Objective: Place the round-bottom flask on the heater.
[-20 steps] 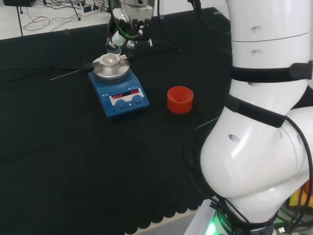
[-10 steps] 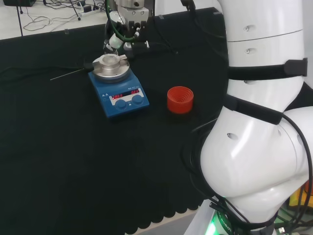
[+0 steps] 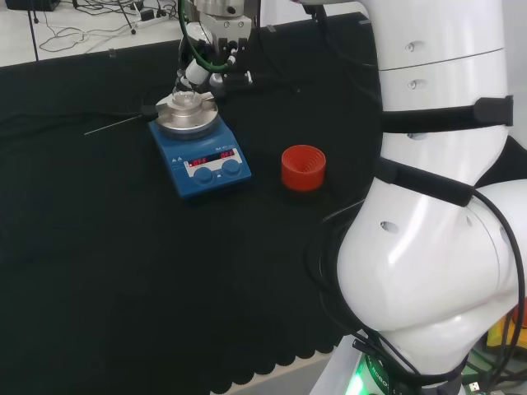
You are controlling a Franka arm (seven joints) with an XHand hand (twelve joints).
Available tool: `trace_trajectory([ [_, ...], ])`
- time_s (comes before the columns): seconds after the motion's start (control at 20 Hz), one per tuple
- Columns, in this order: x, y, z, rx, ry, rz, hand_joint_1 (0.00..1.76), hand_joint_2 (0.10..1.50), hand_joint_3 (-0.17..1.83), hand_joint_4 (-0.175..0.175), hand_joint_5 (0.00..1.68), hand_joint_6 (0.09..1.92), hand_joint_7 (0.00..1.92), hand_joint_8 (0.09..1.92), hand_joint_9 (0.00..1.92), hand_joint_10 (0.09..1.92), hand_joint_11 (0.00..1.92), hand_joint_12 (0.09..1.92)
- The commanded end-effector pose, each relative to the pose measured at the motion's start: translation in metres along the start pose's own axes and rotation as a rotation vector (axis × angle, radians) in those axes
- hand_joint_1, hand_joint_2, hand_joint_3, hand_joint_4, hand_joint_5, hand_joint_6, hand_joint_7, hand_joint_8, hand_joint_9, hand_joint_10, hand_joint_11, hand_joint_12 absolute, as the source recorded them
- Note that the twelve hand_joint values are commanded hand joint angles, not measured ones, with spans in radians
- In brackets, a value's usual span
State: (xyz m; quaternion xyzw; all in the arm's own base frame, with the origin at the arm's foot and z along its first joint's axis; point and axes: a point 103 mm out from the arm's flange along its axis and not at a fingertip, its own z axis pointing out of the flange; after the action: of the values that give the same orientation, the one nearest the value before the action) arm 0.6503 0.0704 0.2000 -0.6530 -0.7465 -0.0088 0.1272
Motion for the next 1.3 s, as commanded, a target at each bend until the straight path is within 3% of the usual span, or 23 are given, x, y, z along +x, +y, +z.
trace_trajectory([
  [0.05, -0.001, 0.001, 0.0, 0.0, 0.009, -0.001, 1.14, 0.65, 0.78, -0.006, 1.16, 0.93, 0.36, 0.69, 0.62, 0.61, 0.25, 1.39],
  [0.2, 0.002, 0.002, 0.0, 0.001, 0.002, -0.01, 1.13, 0.67, 0.75, 0.01, 1.14, 0.94, 0.34, 0.69, 0.61, 0.62, 0.24, 1.39],
  [0.45, 0.006, 0.0, 0.003, 0.022, 0.022, -0.026, 1.09, 0.81, 0.49, 0.119, 1.11, 0.89, 0.24, 0.72, 0.55, 0.66, 0.21, 1.41],
  [0.55, 0.007, 0.001, 0.001, 0.043, 0.022, -0.038, 1.08, 0.84, 0.44, 0.147, 1.1, 0.88, 0.23, 0.72, 0.54, 0.67, 0.2, 1.41],
  [0.65, 0.009, 0.001, -0.002, 0.044, 0.017, -0.044, 1.02, 0.71, 0.53, 0.009, 0.99, 0.86, 0.2, 0.7, 0.5, 0.68, 0.15, 1.42],
  [0.75, 0.01, -0.001, -0.003, 0.042, 0.008, -0.042, 1.0, 0.63, 0.62, -0.054, 0.92, 0.86, 0.17, 0.7, 0.47, 0.69, 0.11, 1.43],
  [0.9, 0.011, -0.004, -0.005, 0.049, -0.001, -0.035, 0.99, 0.59, 0.66, -0.073, 0.87, 0.86, 0.16, 0.69, 0.45, 0.69, 0.09, 1.43],
  [1.1, 0.009, -0.01, -0.007, 0.055, 0.002, -0.03, 0.98, 0.57, 0.67, -0.064, 0.7, 0.84, 0.11, 0.68, 0.4, 0.7, 0.04, 1.44],
  [1.3, 0.01, -0.018, -0.011, 0.025, -0.004, -0.033, 0.97, 0.57, 0.66, -0.061, 0.66, 0.83, 0.1, 0.68, 0.39, 0.7, 0.03, 1.44],
])
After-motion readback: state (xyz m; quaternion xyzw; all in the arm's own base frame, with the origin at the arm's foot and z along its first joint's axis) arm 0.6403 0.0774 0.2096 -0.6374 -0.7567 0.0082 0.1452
